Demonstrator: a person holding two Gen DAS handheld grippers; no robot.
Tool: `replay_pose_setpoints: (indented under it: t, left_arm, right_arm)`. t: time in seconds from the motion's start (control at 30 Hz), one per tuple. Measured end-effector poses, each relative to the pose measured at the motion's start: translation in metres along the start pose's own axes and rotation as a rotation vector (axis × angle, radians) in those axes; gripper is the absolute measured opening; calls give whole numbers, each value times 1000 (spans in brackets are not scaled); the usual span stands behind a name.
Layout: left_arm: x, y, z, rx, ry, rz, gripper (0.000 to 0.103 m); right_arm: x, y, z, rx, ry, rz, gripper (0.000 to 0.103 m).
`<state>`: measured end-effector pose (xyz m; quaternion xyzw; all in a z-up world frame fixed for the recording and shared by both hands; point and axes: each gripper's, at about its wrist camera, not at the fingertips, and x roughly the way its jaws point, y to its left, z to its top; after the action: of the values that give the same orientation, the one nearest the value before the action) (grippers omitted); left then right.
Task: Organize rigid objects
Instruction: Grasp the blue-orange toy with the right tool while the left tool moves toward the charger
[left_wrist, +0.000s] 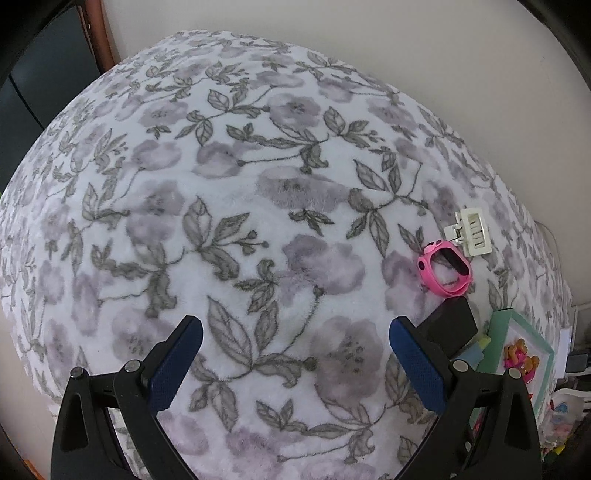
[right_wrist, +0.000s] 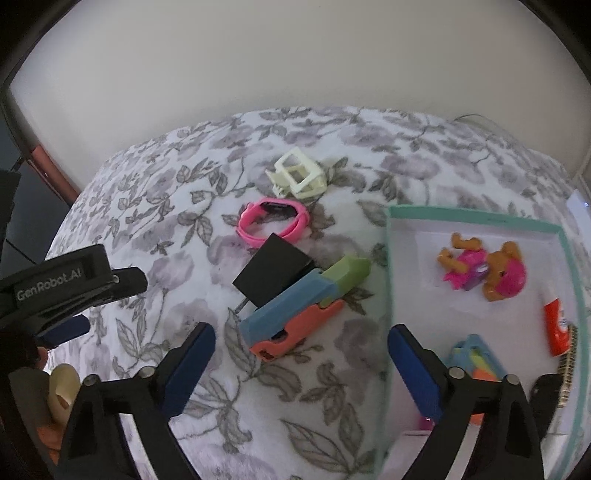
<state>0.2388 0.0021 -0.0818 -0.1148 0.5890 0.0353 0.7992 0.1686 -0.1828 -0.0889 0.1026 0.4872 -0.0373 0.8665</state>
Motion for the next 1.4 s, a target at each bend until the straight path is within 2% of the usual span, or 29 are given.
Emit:
replay_pose_setpoints:
  t: [0.33, 0.53, 0.6, 0.8, 1.03, 1.23, 1.3, 1.4]
  left_arm:
    - [14, 5, 3, -10, 19, -6, 101]
    - [16, 2, 2, -4, 19, -5, 101]
    - [16, 0, 1, 1, 20, -5, 101]
    - [17, -1, 1, 6, 22, -8, 101]
    - [19, -5, 1, 8, 39, -51, 101]
    - [20, -13, -1, 31, 25, -57, 101]
    - [21, -16, 0, 33, 18, -73, 101]
    - [20, -25, -2, 40, 4, -98, 101]
  right_arm:
    - [19, 1, 5, 37, 13, -29, 90]
    - [21, 1, 3, 37, 21, -15, 71]
    - [22, 0, 2, 32, 27, -11, 58]
    - [17, -7, 2, 30, 31, -11, 42]
    - [19, -14, 3, 49, 9, -23, 40]
    - [18, -24, 3, 90, -4, 24, 39]
    - [14, -26, 4, 89, -12, 28, 31]
    - [9, -30, 6, 87, -16, 34, 27]
